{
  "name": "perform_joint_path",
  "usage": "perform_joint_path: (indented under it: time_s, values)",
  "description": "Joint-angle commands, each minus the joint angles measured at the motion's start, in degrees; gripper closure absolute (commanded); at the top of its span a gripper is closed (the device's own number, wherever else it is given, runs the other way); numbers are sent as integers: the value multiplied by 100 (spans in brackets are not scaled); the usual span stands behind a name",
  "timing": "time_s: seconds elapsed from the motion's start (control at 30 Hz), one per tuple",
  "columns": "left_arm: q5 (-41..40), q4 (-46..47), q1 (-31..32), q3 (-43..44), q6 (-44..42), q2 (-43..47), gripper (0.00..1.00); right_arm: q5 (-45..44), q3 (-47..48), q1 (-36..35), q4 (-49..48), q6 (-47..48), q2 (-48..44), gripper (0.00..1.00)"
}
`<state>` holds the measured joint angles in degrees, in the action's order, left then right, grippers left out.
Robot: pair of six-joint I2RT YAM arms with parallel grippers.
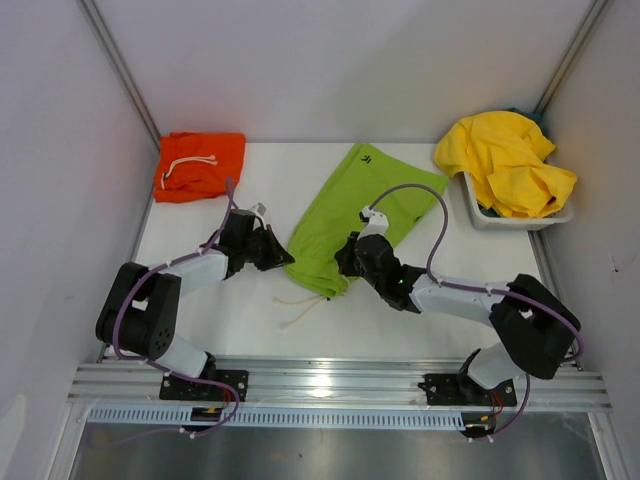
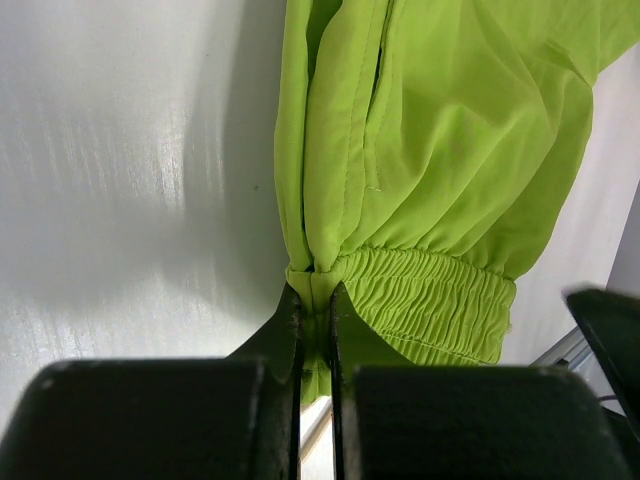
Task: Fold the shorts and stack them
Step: Fold the shorts
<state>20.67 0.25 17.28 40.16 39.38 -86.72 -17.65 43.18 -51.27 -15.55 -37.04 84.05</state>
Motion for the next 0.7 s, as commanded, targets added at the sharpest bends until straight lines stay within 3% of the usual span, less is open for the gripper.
perform_joint_path:
  time_s: [0.0, 0.13, 0.27, 0.53, 0.67]
  values:
    - [16, 98, -40, 9, -132, 155, 100, 446, -309, 257, -501, -74, 549, 100]
    - [43, 89, -40, 9, -141, 146, 100, 797, -994, 223, -1413, -654, 1173, 100]
    - [34, 72, -40, 53, -176, 103, 100, 711, -1303, -269, -2117, -1007, 1877, 100]
    - [-45, -420, -119, 571, -509, -257, 100, -149, -655, -1621, -1426, -1086, 2352, 100]
    - [-45, -980, -172, 1551, -817, -766, 100, -265, -188, -1904, -1012, -1016, 2703, 100]
